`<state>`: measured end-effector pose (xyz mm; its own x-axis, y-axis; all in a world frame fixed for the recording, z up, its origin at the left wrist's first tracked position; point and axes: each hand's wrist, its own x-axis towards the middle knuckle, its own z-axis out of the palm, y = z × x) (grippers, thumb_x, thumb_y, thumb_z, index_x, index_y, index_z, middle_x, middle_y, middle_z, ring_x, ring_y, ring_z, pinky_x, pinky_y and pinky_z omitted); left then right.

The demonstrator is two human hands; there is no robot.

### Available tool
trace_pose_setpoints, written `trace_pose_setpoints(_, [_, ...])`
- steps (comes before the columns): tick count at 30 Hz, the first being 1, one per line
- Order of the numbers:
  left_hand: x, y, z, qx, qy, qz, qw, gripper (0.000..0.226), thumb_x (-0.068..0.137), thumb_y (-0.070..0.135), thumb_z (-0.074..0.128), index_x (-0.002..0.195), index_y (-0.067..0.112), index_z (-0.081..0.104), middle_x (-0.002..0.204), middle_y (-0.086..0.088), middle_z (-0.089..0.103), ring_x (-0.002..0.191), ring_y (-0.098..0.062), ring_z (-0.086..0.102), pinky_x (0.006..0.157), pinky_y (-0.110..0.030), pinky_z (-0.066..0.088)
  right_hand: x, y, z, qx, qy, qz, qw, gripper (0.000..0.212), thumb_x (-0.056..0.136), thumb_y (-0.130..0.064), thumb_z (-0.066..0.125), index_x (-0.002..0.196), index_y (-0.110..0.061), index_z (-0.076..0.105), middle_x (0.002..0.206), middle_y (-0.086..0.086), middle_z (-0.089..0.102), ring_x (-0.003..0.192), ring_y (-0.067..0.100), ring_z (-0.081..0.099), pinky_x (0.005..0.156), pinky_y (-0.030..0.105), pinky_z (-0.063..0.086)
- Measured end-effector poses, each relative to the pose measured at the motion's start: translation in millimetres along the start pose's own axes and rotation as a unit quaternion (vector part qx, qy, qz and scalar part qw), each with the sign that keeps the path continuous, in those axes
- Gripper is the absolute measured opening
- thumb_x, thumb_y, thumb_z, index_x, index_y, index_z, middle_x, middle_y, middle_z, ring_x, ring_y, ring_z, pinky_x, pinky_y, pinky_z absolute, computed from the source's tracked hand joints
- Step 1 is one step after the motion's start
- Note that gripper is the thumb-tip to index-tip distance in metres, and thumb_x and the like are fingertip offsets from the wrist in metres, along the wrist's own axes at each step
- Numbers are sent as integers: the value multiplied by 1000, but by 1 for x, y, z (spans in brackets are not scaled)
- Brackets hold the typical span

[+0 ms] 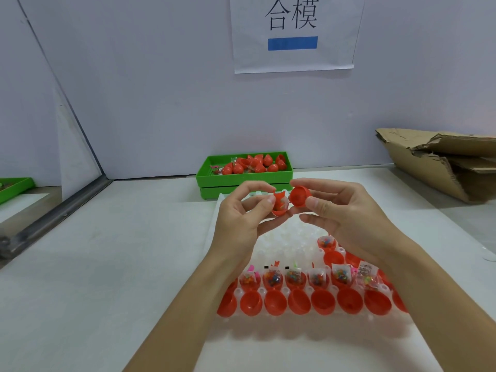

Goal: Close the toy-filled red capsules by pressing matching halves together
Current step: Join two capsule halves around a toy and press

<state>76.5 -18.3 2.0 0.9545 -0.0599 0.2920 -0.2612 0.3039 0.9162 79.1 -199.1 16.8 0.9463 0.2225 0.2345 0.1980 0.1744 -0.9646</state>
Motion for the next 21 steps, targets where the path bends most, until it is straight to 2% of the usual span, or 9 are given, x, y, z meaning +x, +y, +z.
trace_pose_setpoints(6, [0,3,0,-60,-16,-31,998,16,94,-4,56,91,7,67,86,-19,72,85,-34,72,74,-34,60,1,1,-3,61,0,18,998,28,76,-15,68,101,-16,80,102,15,77,93,24,75,75,22,57])
trace_pose_setpoints(13, [0,1,1,-17,-25,-16,999,34,95,-5,52,83,14,77,86,-13,74,80,-26,74,75,-33,60,2,2,-2,83,1,18,996,25,76,-14,66,96,-14,81,99,15,77,88,24,75,73,21,57])
trace_pose_setpoints(18, [0,-2,2,4,-21,-5,1000,28,96,1,55,87,15,77,87,-12,75,84,-26,75,77,-32,60,2,1,-2,77,11,12,997,30,76,-13,66,105,-8,76,100,16,77,86,24,75,74,22,57])
trace_pose_setpoints(21, [0,-2,3,2,-18,-1,1000,12,90,12,64,90,14,76,88,-13,75,85,-26,75,77,-31,60,1,-1,-1,72,20,5,997,33,76,-14,65,107,-7,74,99,16,77,87,24,75,73,21,58])
